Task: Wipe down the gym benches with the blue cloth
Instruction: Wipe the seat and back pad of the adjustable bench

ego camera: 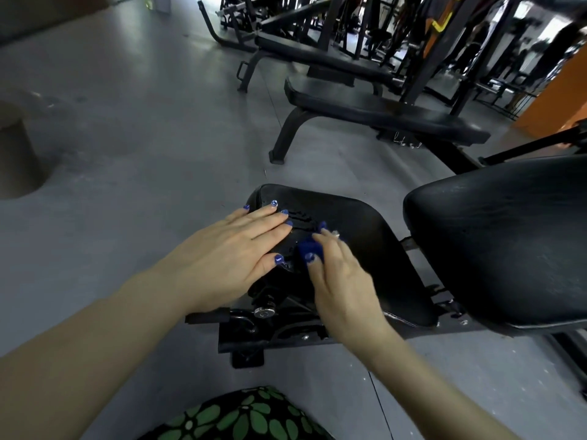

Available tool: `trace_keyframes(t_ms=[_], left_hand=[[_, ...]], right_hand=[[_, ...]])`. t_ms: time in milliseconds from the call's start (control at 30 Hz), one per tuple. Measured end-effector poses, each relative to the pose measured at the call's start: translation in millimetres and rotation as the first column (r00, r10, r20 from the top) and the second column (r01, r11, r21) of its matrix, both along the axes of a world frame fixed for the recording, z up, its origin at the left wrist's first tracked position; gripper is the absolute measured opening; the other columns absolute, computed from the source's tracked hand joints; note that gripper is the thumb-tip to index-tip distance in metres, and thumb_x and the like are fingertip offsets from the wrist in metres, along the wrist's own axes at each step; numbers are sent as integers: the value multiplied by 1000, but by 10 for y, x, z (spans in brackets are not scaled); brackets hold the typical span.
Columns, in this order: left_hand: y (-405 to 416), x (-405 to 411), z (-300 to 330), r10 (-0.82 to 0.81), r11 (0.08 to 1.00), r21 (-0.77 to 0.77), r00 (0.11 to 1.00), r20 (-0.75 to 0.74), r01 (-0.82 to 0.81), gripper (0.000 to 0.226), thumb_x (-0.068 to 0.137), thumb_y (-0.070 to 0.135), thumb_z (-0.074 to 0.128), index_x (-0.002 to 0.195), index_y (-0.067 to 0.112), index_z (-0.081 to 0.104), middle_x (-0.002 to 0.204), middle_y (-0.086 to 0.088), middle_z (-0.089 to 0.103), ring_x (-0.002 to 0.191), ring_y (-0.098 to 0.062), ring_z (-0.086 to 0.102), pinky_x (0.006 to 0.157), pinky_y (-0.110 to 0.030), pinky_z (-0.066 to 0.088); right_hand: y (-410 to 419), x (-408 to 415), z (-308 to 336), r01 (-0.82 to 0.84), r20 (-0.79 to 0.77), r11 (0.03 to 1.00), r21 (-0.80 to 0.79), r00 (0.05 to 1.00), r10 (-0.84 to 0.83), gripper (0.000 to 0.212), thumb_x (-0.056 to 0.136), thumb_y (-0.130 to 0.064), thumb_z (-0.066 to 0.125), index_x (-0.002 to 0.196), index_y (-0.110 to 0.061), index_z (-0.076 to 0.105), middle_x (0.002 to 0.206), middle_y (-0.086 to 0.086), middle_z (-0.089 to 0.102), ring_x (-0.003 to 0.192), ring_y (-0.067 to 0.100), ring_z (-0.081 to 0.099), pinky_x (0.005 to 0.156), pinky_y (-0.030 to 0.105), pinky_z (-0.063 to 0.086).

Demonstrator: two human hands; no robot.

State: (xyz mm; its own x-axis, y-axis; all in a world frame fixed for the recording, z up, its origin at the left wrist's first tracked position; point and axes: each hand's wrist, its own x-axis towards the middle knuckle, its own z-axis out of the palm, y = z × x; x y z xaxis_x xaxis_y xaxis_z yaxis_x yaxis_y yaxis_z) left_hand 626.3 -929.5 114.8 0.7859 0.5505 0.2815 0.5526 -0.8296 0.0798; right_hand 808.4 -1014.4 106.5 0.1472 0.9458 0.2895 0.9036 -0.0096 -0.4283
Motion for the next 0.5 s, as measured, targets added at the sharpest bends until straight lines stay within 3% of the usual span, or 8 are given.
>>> trace_keyframes(t_ms=[167, 267, 367, 500], left_hand=[[4, -32, 24, 1, 999, -33, 1000, 12, -1, 69, 94, 52, 2, 153, 21, 22, 160, 7, 13, 146, -4, -3, 115, -25, -4], [18, -47, -8, 5, 999, -49, 1000, 7, -5, 69, 94, 52, 0, 154, 23, 17, 161, 9, 9, 147, -3, -6, 117, -24, -5], [24, -47, -21, 6, 998, -55, 1000, 13, -5, 68, 94, 52, 2, 154, 23, 17, 161, 9, 8, 146, -2, -7, 116, -23, -5], [20, -53, -32, 13, 997, -74, 1000, -8, -13, 68, 93, 53, -1, 154, 24, 10, 161, 10, 1, 145, 0, -14, 113, -21, -11]], right_hand=[[-312, 354, -32, -267, -59, 963, -33, 963, 264, 47, 98, -39, 37, 140, -21, 47, 153, -12, 37, 142, 0, 29, 116, 18, 25], [-394, 668, -29, -205, -139, 978, -39, 970, 198, 38, 96, -38, 43, 132, -34, 50, 147, -20, 41, 139, -8, 29, 115, 21, 28], [-137, 577, -6, -226, -134, 972, -56, 967, 217, 37, 99, -27, 49, 136, -25, 52, 148, -18, 40, 141, -5, 27, 114, 13, 23], [318, 578, 116, -381, -118, 916, -125, 922, 367, 39, 101, -23, 46, 140, -16, 49, 150, -9, 39, 139, -5, 25, 112, 6, 15]])
